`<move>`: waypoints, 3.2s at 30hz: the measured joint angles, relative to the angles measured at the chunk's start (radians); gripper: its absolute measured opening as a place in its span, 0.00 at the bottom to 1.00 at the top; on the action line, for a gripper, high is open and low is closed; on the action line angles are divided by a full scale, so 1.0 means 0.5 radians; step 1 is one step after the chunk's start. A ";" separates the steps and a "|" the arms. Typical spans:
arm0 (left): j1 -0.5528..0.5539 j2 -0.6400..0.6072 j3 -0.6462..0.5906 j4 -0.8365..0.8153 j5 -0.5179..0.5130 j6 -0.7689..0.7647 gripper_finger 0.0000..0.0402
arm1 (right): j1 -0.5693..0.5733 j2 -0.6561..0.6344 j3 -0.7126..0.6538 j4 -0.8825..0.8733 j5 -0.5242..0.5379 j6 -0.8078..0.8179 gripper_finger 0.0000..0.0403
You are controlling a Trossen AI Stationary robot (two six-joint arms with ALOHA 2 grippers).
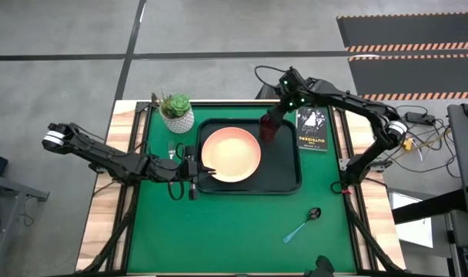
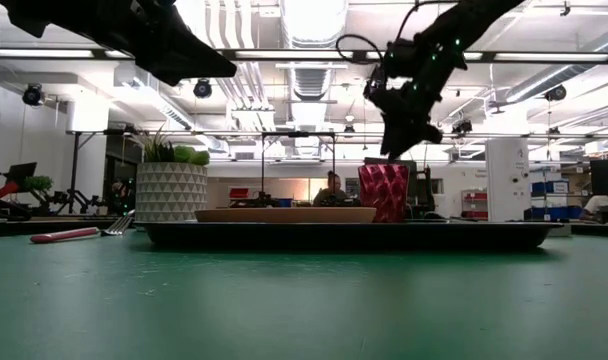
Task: Pick and place plate/cup/fork/spoon on tray
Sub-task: Put the pink fork on the dark green serving tray to the right of the orange plate
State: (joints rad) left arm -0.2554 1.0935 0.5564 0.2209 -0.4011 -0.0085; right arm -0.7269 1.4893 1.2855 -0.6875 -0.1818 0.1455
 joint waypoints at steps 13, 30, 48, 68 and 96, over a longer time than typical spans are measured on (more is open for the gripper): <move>-0.001 0.000 -0.002 -0.218 0.001 -0.459 0.03 | 0.170 -0.509 0.056 -0.076 -0.002 0.007 0.29; 0.000 -0.011 -0.002 -0.849 0.062 -1.627 0.03 | 0.837 -0.865 -0.103 0.356 -0.001 -0.189 0.27; 0.029 0.075 -0.064 -1.858 -0.175 -2.702 0.03 | 1.064 -0.989 -0.234 0.385 -0.001 -0.188 0.24; 0.038 0.305 -0.266 -1.696 -0.228 -3.016 0.16 | 1.070 -1.023 -0.391 0.513 0.000 -0.185 0.24; 0.041 0.192 -0.313 -2.059 -0.351 -3.139 0.36 | 1.070 -1.023 -0.391 0.503 -0.001 -0.153 0.23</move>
State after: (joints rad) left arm -0.2348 1.1897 0.3999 -0.8087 -0.5766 -1.5779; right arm -0.1921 0.9775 1.0901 -0.4361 -0.1822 0.0689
